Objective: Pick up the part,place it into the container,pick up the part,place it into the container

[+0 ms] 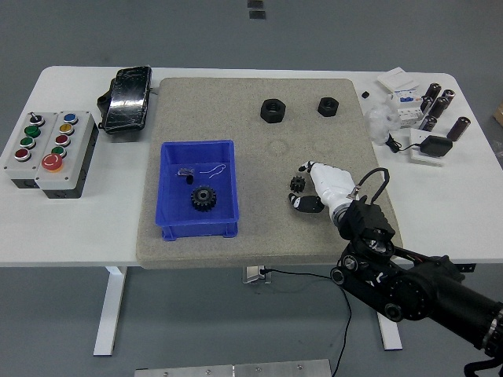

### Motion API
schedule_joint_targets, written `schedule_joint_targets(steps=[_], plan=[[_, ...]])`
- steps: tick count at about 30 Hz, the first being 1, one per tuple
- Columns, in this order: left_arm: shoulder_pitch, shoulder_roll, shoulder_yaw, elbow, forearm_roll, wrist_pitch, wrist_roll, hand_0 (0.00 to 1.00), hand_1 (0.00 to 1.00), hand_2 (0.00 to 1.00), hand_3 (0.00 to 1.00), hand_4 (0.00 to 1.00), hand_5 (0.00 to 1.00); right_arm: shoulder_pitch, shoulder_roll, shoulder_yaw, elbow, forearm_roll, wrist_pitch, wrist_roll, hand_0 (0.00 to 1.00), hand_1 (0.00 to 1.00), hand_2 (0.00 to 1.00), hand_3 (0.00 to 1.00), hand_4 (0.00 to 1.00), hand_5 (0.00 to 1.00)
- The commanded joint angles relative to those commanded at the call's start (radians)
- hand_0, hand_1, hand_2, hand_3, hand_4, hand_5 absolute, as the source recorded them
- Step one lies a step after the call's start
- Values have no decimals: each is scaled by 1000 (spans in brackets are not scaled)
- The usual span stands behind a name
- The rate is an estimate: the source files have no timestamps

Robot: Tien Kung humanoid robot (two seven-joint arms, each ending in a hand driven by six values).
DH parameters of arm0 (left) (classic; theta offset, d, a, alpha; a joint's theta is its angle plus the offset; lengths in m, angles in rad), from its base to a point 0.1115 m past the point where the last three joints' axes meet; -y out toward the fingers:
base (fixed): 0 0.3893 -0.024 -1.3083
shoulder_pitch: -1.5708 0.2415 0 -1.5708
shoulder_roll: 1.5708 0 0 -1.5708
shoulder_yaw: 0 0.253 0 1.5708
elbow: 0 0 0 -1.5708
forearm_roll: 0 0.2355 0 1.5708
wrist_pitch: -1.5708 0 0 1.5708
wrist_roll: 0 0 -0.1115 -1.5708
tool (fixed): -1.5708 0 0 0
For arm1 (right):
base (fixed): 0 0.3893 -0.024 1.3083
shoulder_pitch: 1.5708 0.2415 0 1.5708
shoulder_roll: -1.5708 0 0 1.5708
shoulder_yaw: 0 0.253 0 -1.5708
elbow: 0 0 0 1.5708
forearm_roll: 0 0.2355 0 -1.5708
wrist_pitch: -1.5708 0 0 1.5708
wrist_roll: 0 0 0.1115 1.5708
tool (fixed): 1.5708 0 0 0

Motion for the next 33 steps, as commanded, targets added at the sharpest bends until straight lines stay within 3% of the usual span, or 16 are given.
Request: schedule_joint_targets(steps=[2, 3, 7, 8, 20, 25, 26, 33], plan=[[1, -2, 1, 0, -2, 0, 0, 662, 628, 549, 604, 702, 372, 0, 3, -2, -8, 1, 0, 3, 650, 709, 718, 726, 729, 313], [1, -3, 1, 0, -3, 0, 0, 662, 628, 550, 605, 703, 375, 0, 4, -3, -11, 0, -1, 4, 620, 636, 608, 668, 689, 314], [3, -6, 2, 0, -6, 1, 0, 662, 628, 550, 605, 703, 375, 1, 8, -6, -17, -5, -6, 7, 620, 636, 608, 668, 689, 314], [3, -7, 3, 0, -7, 1, 0, 662, 627, 550, 604, 704, 377, 2, 9, -8, -18, -8, -10, 9, 603, 605, 539, 657, 654, 295], [0, -10, 14, 0, -19, 2, -6, 662, 627, 550, 605, 704, 377, 8, 18, -24, -40, -10, -50, 26, 593, 587, 524, 654, 651, 295], [0, -10, 14, 0, -19, 2, -7, 662, 627, 550, 604, 705, 378, 8, 17, -26, -45, -12, -63, 31, 587, 576, 508, 644, 620, 276], [0, -10, 14, 0, -19, 3, -7, 662, 627, 549, 604, 706, 379, 8, 17, -27, -45, -13, -65, 31, 575, 567, 493, 612, 560, 243], [0, -10, 16, 0, -21, 3, -8, 662, 627, 550, 605, 706, 381, 8, 16, -37, -48, -20, -74, 32, 560, 562, 485, 599, 554, 245]])
